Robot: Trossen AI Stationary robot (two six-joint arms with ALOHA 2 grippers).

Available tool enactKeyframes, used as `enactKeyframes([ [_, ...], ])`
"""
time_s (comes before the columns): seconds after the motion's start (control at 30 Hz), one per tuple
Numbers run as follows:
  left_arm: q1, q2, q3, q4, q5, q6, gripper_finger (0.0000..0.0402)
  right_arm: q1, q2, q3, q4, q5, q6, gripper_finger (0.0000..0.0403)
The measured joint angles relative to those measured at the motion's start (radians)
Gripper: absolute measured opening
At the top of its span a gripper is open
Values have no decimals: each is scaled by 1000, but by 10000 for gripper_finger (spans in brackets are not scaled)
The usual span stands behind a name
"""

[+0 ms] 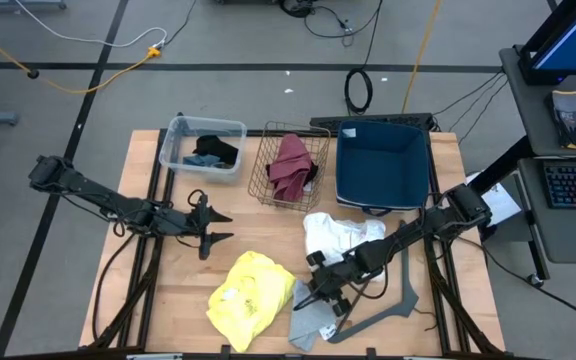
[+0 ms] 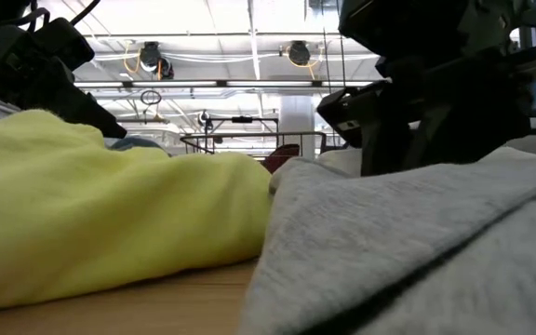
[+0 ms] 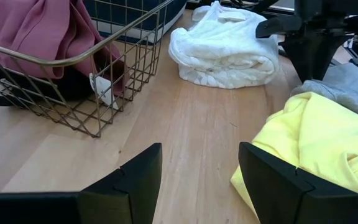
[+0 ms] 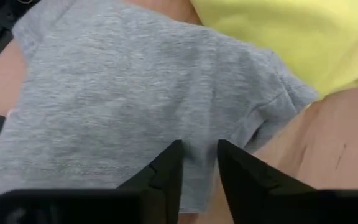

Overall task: Pick & Place Cloths
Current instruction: Put the gray underwear into the black mesh basket

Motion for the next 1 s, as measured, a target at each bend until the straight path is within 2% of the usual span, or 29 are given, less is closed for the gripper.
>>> enactKeyframes([
  [0.33, 0, 0, 0, 0, 0, 5, 214, -1, 0, 0, 1, -19, -30, 6],
  [1.0, 0, 0, 0, -1, 0, 5, 214, -1, -31, 43, -5, -23, -55, 1],
])
